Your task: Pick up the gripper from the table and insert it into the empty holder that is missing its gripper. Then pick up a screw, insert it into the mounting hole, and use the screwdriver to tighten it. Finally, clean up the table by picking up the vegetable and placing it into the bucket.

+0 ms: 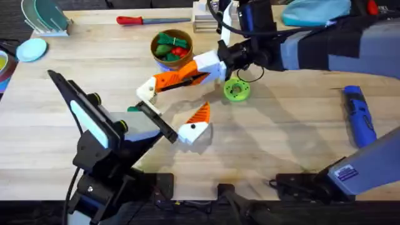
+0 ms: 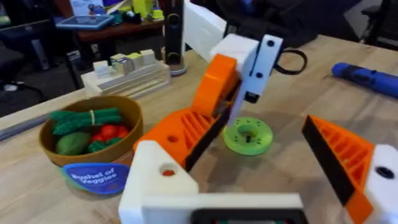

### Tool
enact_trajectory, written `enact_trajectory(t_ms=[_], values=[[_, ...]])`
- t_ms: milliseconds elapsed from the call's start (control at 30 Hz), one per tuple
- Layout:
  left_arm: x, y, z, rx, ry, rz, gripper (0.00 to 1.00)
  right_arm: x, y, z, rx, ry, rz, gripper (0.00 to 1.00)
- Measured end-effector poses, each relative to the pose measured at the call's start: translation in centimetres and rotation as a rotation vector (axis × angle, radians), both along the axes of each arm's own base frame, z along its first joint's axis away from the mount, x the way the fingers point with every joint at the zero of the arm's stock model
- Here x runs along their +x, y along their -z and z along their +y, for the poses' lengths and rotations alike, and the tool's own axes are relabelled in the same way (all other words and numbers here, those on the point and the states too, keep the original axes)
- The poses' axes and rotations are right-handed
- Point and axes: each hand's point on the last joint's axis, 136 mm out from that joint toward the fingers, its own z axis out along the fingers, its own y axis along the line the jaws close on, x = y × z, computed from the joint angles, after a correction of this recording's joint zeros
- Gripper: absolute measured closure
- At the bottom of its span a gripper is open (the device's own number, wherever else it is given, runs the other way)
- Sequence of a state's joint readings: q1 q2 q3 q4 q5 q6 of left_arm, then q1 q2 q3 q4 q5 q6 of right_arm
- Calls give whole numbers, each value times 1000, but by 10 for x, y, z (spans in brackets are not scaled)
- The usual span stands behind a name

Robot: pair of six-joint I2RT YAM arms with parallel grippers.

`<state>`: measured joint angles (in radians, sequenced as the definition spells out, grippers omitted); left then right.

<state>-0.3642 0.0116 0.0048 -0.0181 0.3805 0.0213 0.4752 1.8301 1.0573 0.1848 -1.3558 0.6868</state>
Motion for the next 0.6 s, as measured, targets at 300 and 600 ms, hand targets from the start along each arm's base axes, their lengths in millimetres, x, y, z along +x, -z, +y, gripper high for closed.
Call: enact_trajectory(t_ms=[300,600], values=[[-2,0,-3,0,19,-3,8,-2,-2,-2,23,-16,-28,993],[-10,-1,-11,-1,82,-4,8,17,-3,-20,34,38,-50,993]])
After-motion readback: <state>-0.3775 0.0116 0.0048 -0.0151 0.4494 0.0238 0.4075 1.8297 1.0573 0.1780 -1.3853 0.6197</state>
